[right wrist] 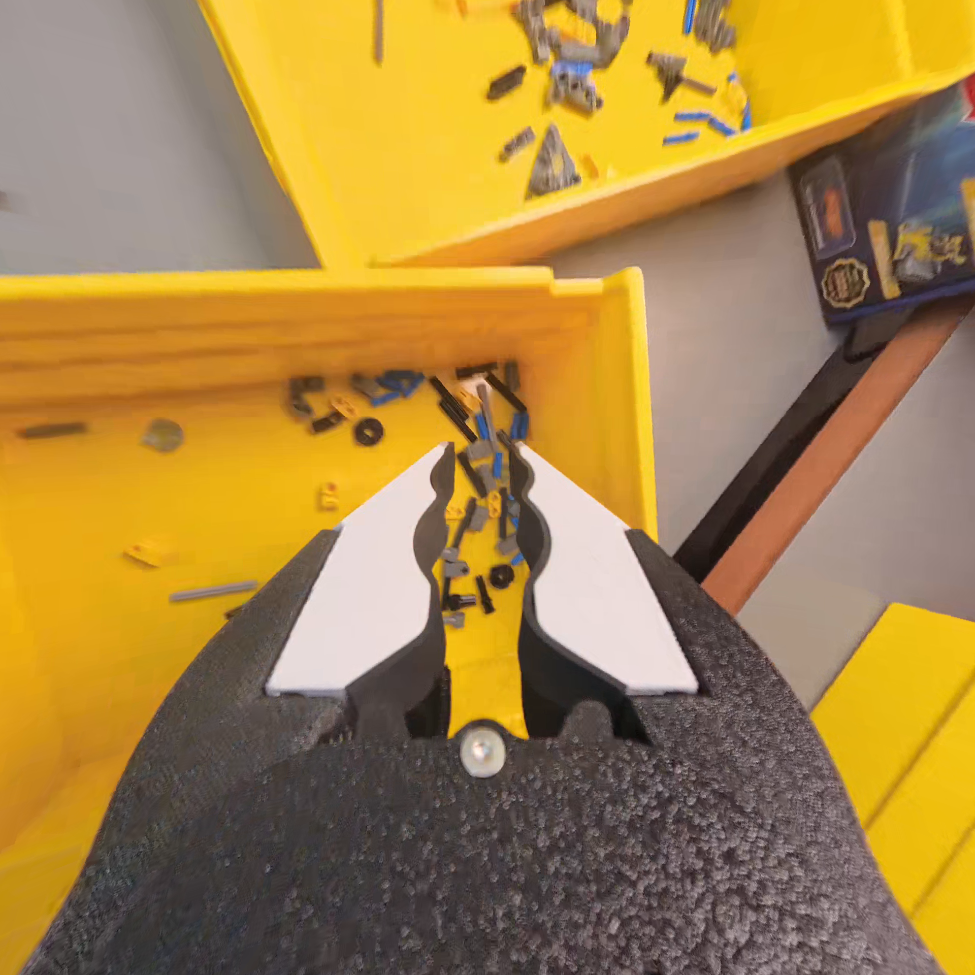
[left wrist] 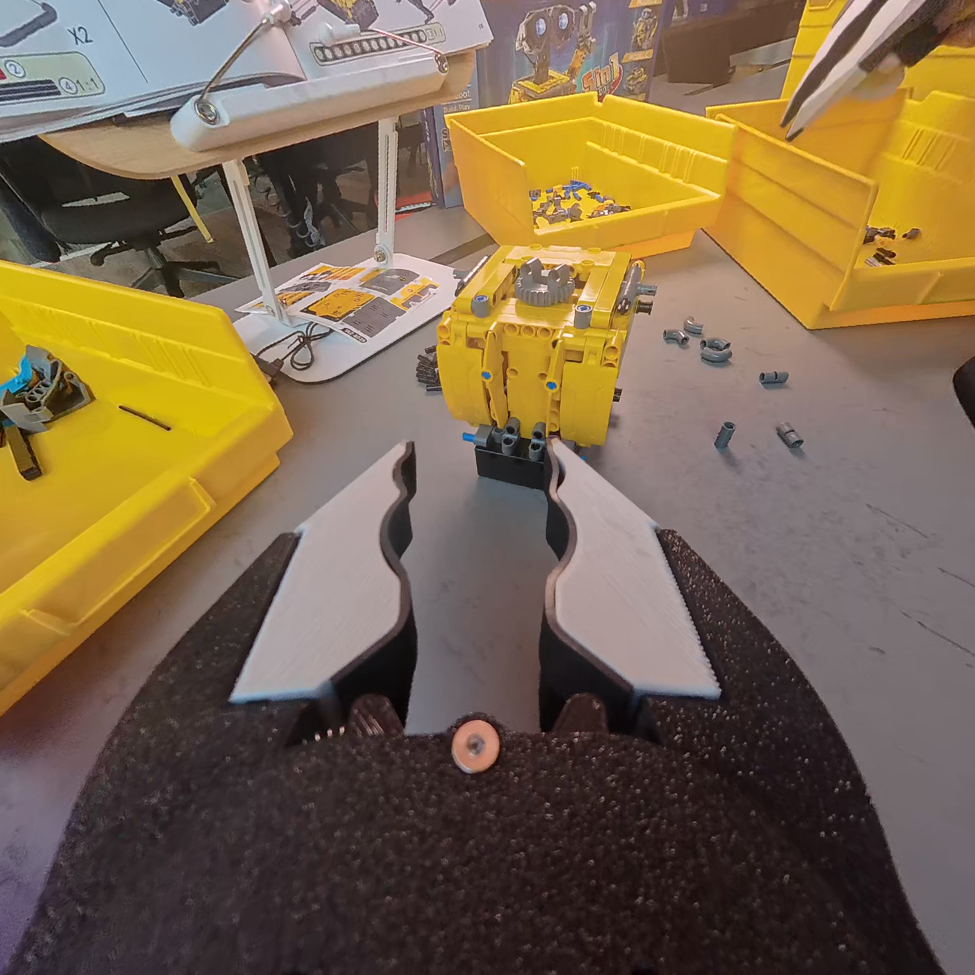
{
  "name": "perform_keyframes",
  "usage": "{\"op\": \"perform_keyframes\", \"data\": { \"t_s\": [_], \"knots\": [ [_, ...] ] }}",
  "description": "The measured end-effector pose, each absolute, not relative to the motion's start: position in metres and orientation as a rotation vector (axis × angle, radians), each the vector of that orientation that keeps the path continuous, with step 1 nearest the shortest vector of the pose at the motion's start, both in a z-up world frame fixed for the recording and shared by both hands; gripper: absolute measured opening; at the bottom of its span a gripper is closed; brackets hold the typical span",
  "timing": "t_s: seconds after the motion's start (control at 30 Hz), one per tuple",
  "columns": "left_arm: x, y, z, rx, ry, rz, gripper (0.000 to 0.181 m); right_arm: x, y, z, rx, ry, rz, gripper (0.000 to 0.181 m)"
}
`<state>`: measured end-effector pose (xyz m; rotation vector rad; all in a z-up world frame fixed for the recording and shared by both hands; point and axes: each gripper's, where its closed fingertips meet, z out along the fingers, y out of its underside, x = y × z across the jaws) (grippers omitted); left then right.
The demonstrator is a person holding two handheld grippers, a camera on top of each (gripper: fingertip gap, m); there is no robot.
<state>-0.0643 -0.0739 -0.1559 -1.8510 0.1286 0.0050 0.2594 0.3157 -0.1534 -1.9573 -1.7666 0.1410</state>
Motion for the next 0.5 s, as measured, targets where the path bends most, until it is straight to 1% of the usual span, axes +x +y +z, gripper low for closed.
{"op": "perform_keyframes", "data": {
  "t_s": [0.1,0.23,0.33,0.5],
  "knots": [
    [-0.067,-0.073,-0.159,-1.86,0.118,0.003,0.047,0.279,0.335,-0.187,-2.042,-1.832,-0.007,0.011],
    [-0.068,-0.072,-0.166,-1.88,0.113,-0.01,0.047,0.297,0.351,-0.209,-2.099,-1.841,-0.182,0.002],
    [-0.067,-0.07,-0.171,-1.895,0.117,-0.019,0.047,0.306,0.355,-0.22,-2.121,-1.847,-0.26,0.0],
    [-0.067,-0.069,-0.174,-1.908,0.119,-0.018,0.047,0.303,0.352,-0.232,-2.136,-1.846,-0.244,0.0]
  ]
}}
